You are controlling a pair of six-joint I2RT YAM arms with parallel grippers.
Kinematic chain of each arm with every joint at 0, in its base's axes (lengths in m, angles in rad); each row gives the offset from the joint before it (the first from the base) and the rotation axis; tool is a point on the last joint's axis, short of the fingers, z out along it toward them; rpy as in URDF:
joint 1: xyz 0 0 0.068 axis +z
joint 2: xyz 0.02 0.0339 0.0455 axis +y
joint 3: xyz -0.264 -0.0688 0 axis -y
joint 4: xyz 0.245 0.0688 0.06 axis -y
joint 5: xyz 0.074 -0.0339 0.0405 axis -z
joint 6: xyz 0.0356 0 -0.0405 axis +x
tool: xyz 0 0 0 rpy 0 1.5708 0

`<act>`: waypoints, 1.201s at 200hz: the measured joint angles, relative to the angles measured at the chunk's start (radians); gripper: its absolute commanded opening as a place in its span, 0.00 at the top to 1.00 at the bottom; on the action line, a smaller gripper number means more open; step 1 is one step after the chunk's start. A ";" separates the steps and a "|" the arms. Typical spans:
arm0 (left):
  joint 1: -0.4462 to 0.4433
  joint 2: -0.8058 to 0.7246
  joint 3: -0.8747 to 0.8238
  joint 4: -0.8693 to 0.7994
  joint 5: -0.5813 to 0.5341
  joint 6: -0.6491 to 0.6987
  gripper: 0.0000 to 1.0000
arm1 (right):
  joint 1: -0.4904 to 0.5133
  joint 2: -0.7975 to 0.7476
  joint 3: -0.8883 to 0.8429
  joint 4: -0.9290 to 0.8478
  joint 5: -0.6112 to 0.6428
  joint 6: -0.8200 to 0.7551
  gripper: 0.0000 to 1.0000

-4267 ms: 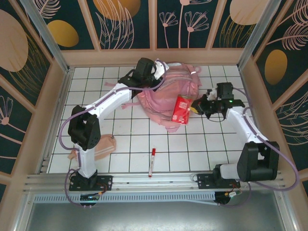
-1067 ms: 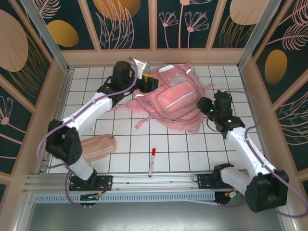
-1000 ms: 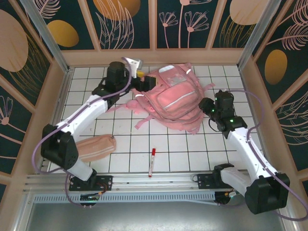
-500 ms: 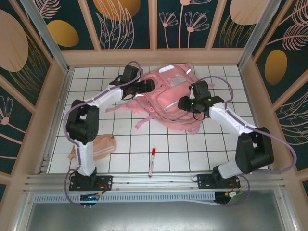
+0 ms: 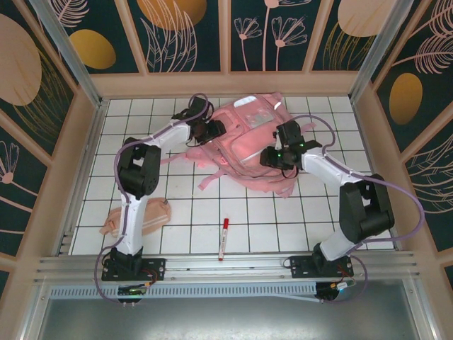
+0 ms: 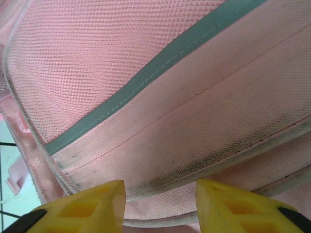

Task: Pack the student bag

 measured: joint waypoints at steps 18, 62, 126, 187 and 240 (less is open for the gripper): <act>0.003 0.021 0.032 0.002 0.000 -0.013 0.66 | 0.000 0.025 0.000 0.009 0.018 -0.019 0.58; 0.005 -0.003 -0.021 0.038 -0.028 0.000 1.00 | -0.008 0.121 0.000 0.048 0.069 -0.057 0.61; 0.010 -0.285 -0.381 0.045 -0.050 0.003 1.00 | -0.053 0.347 0.237 0.115 0.098 -0.128 0.62; -0.005 -0.441 -0.530 -0.018 0.137 -0.103 1.00 | -0.070 0.494 0.491 0.142 0.093 0.024 0.54; -0.008 -0.555 -0.535 0.004 0.189 -0.220 0.72 | 0.058 0.109 0.217 -0.051 0.148 0.294 0.55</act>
